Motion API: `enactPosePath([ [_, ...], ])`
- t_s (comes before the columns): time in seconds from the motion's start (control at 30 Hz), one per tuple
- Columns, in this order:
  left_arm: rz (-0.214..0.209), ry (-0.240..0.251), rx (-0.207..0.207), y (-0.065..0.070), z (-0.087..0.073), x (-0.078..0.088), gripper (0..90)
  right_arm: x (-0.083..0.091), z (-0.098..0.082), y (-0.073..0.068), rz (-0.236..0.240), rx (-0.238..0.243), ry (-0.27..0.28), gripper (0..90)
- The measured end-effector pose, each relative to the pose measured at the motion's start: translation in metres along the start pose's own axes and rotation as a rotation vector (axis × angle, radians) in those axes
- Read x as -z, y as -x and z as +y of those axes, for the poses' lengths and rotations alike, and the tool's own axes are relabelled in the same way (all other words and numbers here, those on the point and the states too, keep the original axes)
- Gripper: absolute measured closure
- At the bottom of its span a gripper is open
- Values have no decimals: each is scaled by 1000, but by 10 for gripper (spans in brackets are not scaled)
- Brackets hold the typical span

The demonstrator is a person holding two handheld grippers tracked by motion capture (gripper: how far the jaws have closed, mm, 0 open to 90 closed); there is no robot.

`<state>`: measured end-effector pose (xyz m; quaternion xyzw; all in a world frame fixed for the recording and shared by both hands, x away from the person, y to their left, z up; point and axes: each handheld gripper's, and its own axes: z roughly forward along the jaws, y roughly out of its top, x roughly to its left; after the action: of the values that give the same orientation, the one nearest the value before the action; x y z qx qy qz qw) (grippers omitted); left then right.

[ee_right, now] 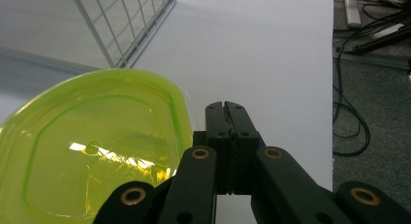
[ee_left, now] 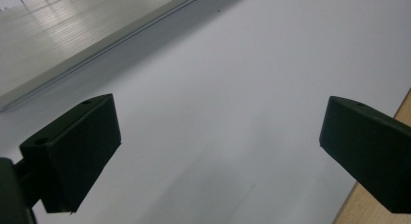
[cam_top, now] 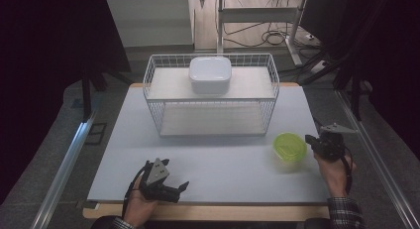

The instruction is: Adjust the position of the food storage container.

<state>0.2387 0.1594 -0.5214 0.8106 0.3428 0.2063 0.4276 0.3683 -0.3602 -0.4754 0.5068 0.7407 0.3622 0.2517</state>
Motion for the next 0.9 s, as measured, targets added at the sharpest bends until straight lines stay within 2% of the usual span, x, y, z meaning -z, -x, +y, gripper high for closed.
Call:
enactPosePath([
  [0.3,0,-5,1,0,0,0,9,-3,-3,-8,23,-5,-31,896],
  [0.7,2,-10,-4,1,0,-1,9,-2,-7,-39,102,17,-70,894],
  [0.9,-1,-15,-10,2,0,-2,10,-5,-7,-50,140,11,-75,894],
])
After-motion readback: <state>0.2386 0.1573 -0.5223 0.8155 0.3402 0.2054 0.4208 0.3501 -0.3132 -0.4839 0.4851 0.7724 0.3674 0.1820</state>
